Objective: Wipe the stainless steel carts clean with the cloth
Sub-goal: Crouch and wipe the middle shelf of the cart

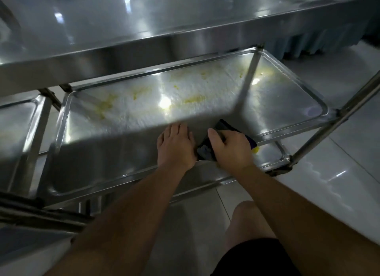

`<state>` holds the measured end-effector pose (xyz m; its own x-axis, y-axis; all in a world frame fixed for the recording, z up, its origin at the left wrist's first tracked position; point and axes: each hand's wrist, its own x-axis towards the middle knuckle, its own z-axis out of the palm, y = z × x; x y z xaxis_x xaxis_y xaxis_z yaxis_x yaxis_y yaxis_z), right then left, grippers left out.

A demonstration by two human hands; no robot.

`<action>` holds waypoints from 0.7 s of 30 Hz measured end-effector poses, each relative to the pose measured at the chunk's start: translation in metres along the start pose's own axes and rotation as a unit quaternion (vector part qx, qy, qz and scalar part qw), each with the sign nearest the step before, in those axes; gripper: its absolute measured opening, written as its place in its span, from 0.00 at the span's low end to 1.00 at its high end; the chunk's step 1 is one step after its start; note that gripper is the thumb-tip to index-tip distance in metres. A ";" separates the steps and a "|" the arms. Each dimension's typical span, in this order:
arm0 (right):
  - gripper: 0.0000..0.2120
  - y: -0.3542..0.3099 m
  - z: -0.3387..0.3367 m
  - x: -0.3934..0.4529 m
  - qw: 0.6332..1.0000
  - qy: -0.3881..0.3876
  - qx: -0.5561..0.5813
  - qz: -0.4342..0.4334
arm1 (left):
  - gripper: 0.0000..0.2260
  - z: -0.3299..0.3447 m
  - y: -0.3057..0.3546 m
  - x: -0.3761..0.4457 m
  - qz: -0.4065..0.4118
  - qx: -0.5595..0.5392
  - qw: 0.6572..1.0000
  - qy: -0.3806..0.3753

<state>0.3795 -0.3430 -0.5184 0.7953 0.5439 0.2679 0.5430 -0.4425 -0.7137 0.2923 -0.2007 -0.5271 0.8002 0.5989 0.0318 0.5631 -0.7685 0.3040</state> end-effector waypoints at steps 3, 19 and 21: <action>0.28 -0.008 -0.002 0.008 0.999 -0.029 -0.031 0.021 | 0.22 -0.005 -0.004 0.007 0.012 -0.003 0.999 -0.044; 0.19 -0.086 -0.076 -0.014 0.881 -0.342 -0.310 0.104 | 0.23 -0.124 -0.015 -0.113 -0.005 0.025 0.970 -0.240; 0.16 -0.104 -0.100 -0.023 0.864 -0.388 -0.283 0.154 | 0.24 -0.153 -0.004 -0.124 -0.033 0.043 0.956 -0.287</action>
<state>0.3317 -0.3807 -0.3861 0.6247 0.5553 -0.5490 0.5570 -0.8096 -0.1851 0.1591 -0.2381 -0.3868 0.7305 0.4424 -0.5202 0.6107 -0.7642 0.2076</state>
